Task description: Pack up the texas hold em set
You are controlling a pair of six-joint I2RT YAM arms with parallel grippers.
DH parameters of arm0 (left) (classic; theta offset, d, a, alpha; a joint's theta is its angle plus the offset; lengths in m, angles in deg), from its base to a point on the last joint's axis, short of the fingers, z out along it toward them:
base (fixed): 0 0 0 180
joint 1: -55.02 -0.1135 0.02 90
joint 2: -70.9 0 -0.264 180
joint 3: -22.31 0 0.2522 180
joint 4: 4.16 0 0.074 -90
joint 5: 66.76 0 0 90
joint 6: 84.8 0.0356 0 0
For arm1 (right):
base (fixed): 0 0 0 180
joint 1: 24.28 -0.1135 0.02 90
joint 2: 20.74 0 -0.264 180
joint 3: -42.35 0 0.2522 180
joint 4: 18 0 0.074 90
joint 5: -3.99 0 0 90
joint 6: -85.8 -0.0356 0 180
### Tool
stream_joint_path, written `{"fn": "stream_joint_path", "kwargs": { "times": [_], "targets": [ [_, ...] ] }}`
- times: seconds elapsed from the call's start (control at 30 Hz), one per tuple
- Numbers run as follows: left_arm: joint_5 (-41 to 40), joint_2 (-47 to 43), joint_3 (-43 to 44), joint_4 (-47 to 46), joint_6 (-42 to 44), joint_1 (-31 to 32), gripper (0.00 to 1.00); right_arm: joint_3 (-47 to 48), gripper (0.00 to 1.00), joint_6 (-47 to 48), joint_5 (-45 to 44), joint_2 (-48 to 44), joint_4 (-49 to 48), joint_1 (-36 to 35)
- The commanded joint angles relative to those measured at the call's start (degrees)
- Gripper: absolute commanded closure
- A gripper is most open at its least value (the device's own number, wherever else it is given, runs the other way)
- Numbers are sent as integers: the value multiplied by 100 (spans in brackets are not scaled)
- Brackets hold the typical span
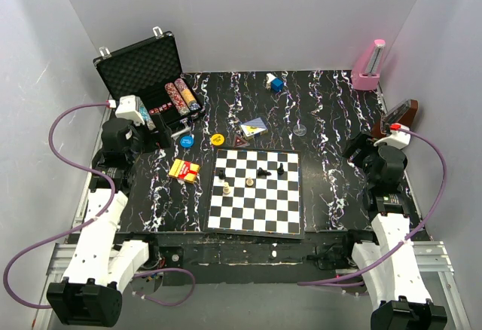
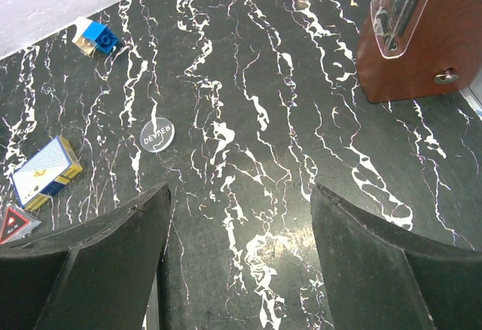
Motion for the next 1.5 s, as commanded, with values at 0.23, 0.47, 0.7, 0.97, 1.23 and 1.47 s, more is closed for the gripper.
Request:
{"fn": "stream_joint_path", "kwargs": {
  "times": [0.23,0.47,0.7,0.97,1.23,1.47],
  "targets": [
    [-8,164,-31,-10,52,91,2,179,17,48,-93,-68,-50,18],
    [105,409,-40,192,-27,99,2,415,18,154,538,81,143,9],
    [440,1024,-23,455,-133,240,2,1039,22,145,1085,959,688,-288],
    [335,2113,152,929,-54,688,2,1971,23,321,163,2418,1312,-2238],
    [27,2923,329,1220,-1,943,2,2042,21,-110,74,2990,900,-3435],
    [-1228,2836,338,1834,-1561,1066,2,2516,20,48,-443,3412,1277,-3962]
  ]
}}
